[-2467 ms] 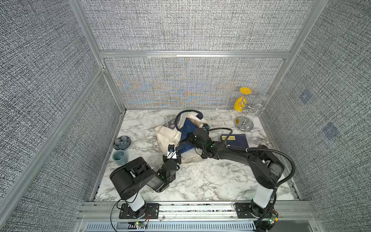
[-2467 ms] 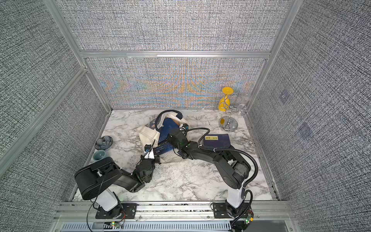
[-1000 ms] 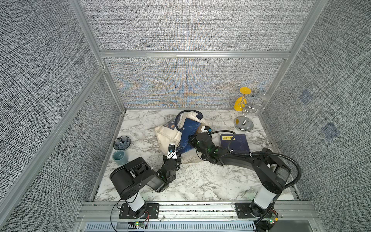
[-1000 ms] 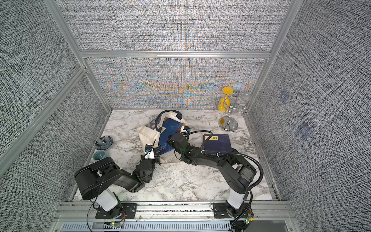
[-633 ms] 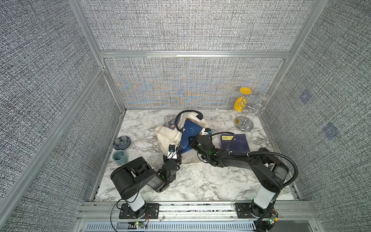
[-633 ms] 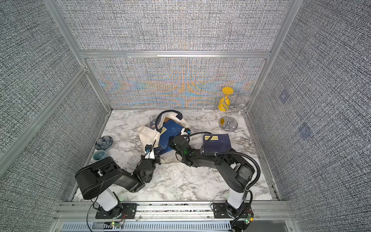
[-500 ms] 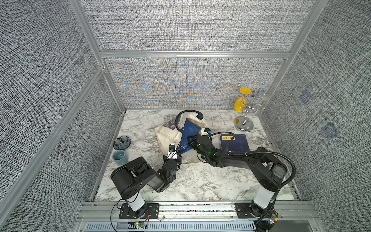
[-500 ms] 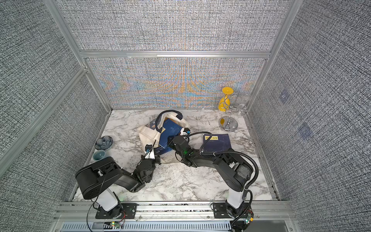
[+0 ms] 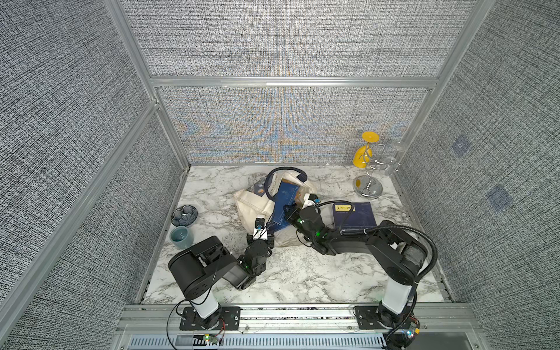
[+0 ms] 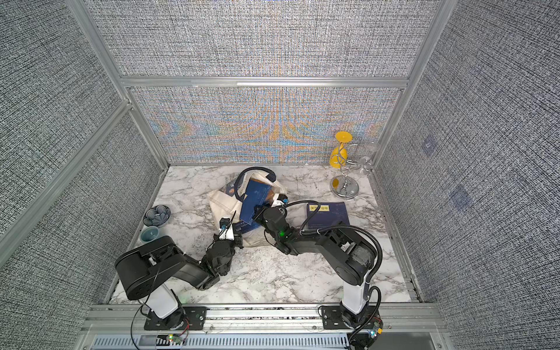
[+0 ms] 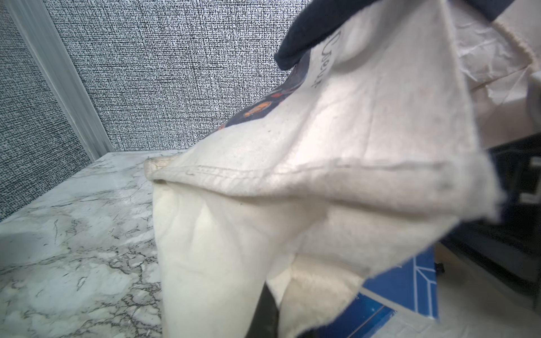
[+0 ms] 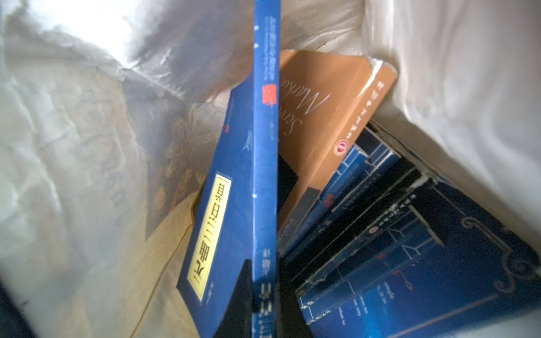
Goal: Take out the books from the canvas bag
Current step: Pick up the book from the canvas bag.
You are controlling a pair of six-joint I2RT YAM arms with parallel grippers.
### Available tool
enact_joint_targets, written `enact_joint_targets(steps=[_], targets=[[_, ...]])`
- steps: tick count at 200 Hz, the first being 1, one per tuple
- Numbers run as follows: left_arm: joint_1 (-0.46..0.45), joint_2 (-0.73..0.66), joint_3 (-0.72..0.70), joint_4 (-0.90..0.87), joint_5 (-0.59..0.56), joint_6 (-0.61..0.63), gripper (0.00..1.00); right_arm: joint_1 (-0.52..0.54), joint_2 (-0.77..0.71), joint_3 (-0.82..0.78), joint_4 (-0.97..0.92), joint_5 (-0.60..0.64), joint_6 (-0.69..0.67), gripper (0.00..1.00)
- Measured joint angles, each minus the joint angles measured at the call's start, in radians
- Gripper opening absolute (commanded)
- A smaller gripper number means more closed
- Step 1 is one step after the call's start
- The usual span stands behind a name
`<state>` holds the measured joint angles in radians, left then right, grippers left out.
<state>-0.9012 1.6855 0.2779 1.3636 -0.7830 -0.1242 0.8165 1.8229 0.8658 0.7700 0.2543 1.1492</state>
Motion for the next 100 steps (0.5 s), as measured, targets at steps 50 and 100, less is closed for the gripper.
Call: enact_joint_targets(steps=[50, 100], targets=[[0.000, -0.003, 0.000, 0.000, 0.000, -0.007, 0.00, 0.003, -0.123, -0.081, -0.018, 0.003, -0.024, 0.00], [0.000, -0.006, 0.000, 0.000, 0.000, -0.011, 0.00, 0.004, -0.257, -0.158, -0.026, -0.010, -0.096, 0.00]])
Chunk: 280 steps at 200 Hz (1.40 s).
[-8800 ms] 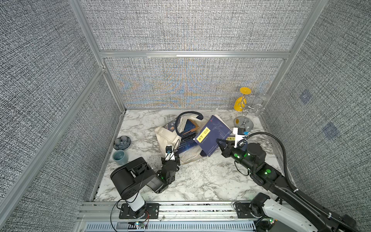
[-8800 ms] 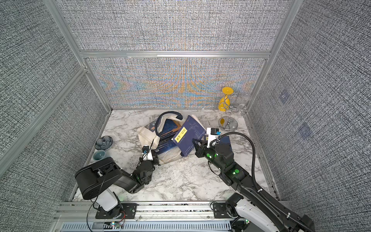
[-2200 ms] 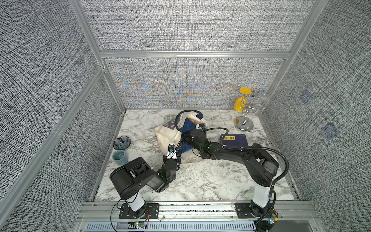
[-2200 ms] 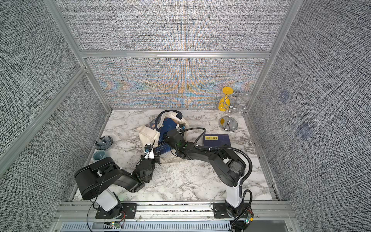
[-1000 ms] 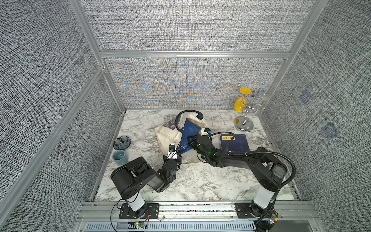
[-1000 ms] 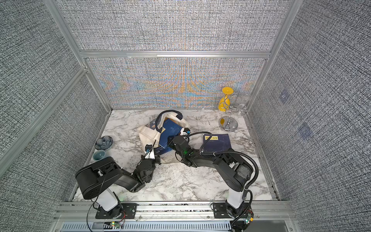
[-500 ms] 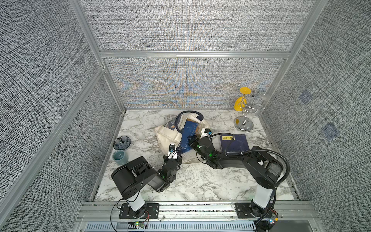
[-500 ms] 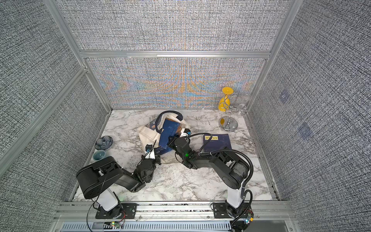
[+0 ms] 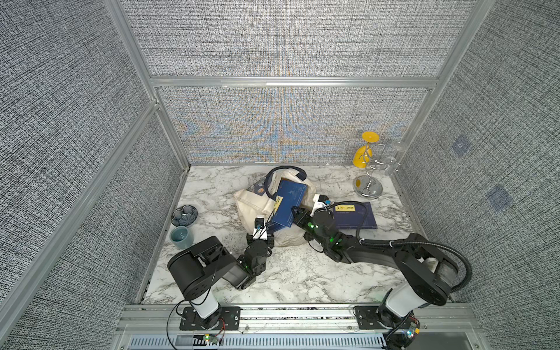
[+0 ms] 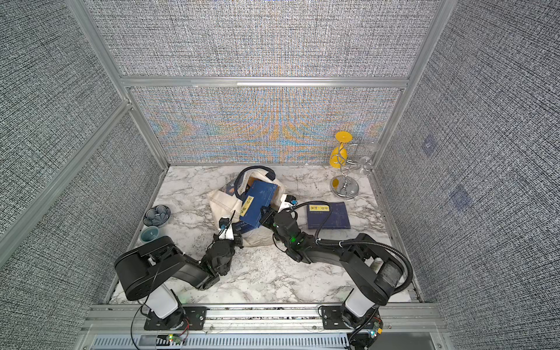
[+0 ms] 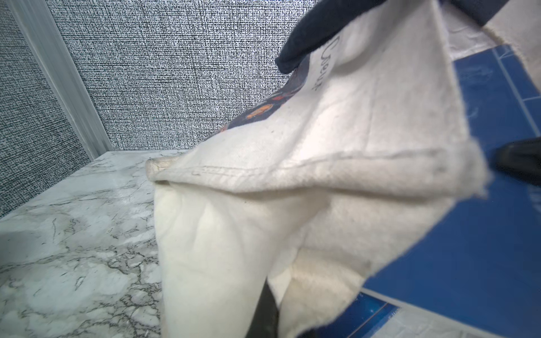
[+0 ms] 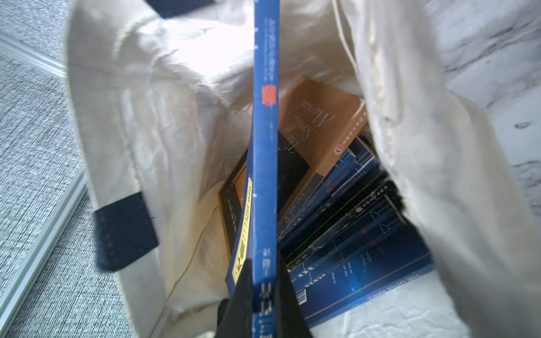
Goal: Take out the books from the canvas bag
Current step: Pick up the book from the canvas bag, then place the book on the book.
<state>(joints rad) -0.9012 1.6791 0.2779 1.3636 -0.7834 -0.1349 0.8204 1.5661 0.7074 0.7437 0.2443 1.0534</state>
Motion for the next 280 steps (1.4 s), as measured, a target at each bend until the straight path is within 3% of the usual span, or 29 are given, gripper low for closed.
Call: enact_joint_targets(steps=[83, 128, 168, 228, 280], targets=[[0.000, -0.011, -0.002, -0.001, -0.003, -0.001, 0.00, 0.000, -0.378, -0.114, -0.133, -0.027, -0.207, 0.00], [0.000, -0.013, -0.002, -0.001, -0.004, -0.001, 0.00, -0.002, -0.663, -0.165, -0.285, 0.089, -0.304, 0.00], [0.000, -0.009, -0.002, -0.001, -0.003, -0.004, 0.00, -0.034, -0.824, -0.233, -0.389, 0.248, -0.320, 0.00], [0.000, -0.006, -0.002, 0.000, -0.003, -0.004, 0.00, -0.154, -0.894, -0.359, -0.482, 0.443, -0.102, 0.00], [0.000, -0.002, -0.002, 0.000, -0.002, -0.008, 0.00, -0.258, -0.684, -0.420, -0.479, 0.490, 0.177, 0.00]])
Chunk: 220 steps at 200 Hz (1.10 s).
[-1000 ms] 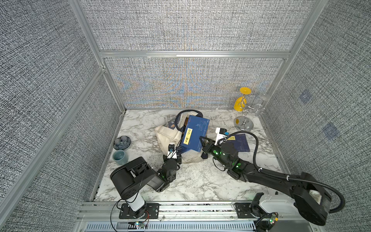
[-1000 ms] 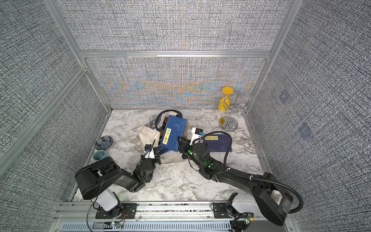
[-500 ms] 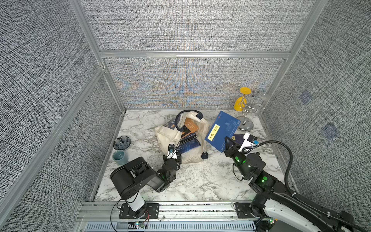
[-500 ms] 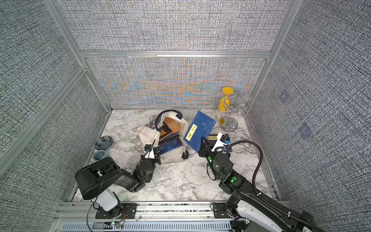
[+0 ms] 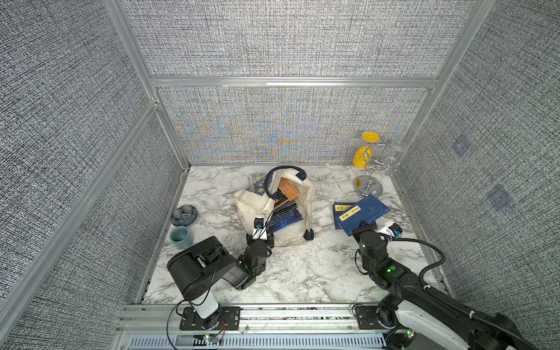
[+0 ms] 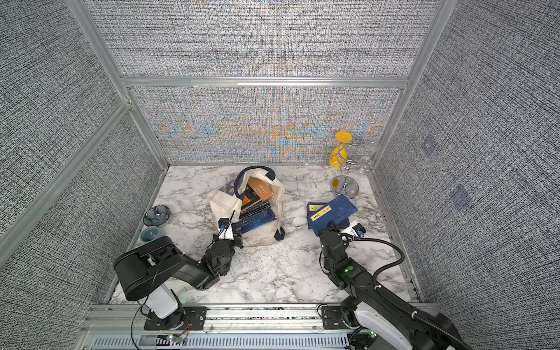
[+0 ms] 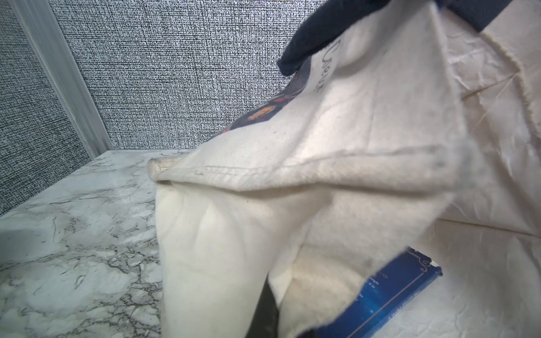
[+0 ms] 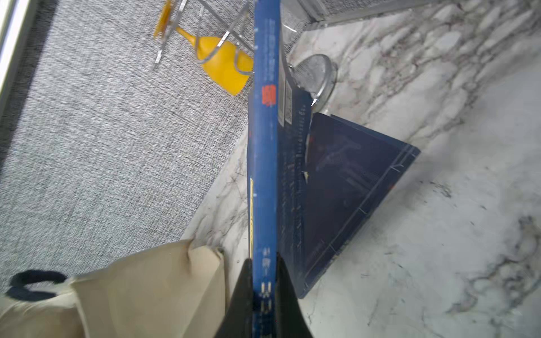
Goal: Take out the books from the canvas bag
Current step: Place the book on the book.
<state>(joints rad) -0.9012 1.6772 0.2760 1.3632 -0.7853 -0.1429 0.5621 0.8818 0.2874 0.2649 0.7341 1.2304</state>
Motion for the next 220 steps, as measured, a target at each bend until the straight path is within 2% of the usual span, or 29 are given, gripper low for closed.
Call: enact_joint_targets(steps=[26, 57, 97, 135, 182, 220], targets=[[0.000, 0.003, 0.000, 0.000, 0.000, 0.000, 0.00, -0.044, 0.092, -0.022, 0.041, 0.000, 0.118, 0.00], [0.000, 0.010, 0.000, 0.003, 0.002, -0.005, 0.00, -0.071, 0.130, -0.034, 0.068, -0.009, 0.188, 0.00], [0.000, 0.020, 0.005, 0.007, 0.003, -0.009, 0.00, -0.072, 0.064, -0.002, 0.068, -0.021, 0.193, 0.00], [0.000, 0.024, 0.006, 0.011, 0.003, -0.012, 0.00, -0.080, 0.043, 0.050, 0.100, -0.023, 0.141, 0.00], [0.000, 0.030, 0.008, 0.011, 0.003, -0.014, 0.00, -0.104, 0.214, 0.038, 0.210, -0.037, 0.135, 0.00], [0.000, 0.030, 0.008, 0.011, 0.003, -0.014, 0.00, -0.105, 0.319, 0.005, 0.232, -0.036, 0.228, 0.00]])
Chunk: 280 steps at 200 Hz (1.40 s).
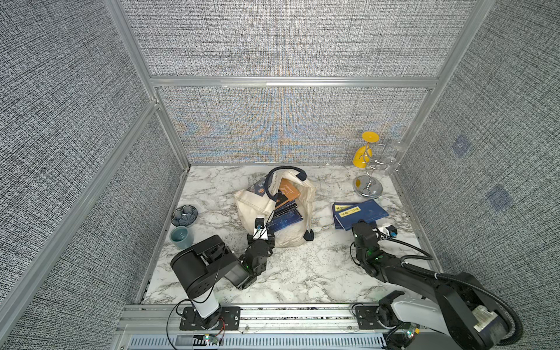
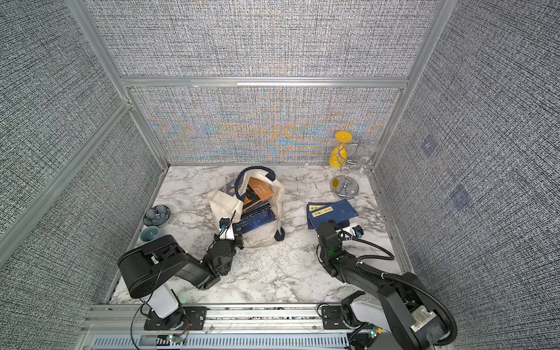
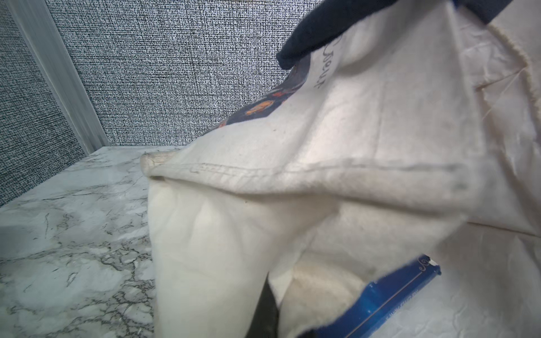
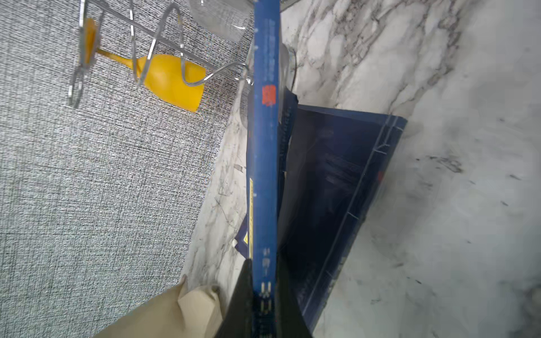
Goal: Take out the books from the canvas bag
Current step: Place the book on the book.
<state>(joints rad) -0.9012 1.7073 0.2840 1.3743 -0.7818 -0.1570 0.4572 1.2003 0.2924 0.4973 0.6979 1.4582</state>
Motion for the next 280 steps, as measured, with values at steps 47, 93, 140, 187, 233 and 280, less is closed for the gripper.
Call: enact_joint_targets(steps=[47, 93, 140, 187, 233, 280], targets=[[0.000, 0.000, 0.000, 0.000, 0.003, 0.000, 0.00, -0.002, -0.002, 0.001, -0.092, -0.003, 0.085, 0.00], [0.000, -0.002, 0.000, 0.000, 0.004, -0.001, 0.00, -0.004, 0.106, 0.049, -0.113, -0.018, 0.173, 0.03], [0.000, -0.009, 0.000, -0.004, 0.003, -0.001, 0.00, -0.004, 0.200, 0.095, -0.105, -0.040, 0.253, 0.16], [0.000, -0.011, 0.000, -0.005, 0.004, -0.001, 0.00, -0.003, 0.265, 0.106, -0.098, -0.070, 0.315, 0.35], [0.000, -0.012, 0.000, -0.005, 0.006, -0.001, 0.00, 0.000, 0.254, 0.100, -0.093, -0.122, 0.321, 0.49], [0.000, -0.011, 0.000, -0.005, 0.007, -0.001, 0.00, 0.006, 0.282, 0.112, -0.080, -0.156, 0.317, 0.49]])
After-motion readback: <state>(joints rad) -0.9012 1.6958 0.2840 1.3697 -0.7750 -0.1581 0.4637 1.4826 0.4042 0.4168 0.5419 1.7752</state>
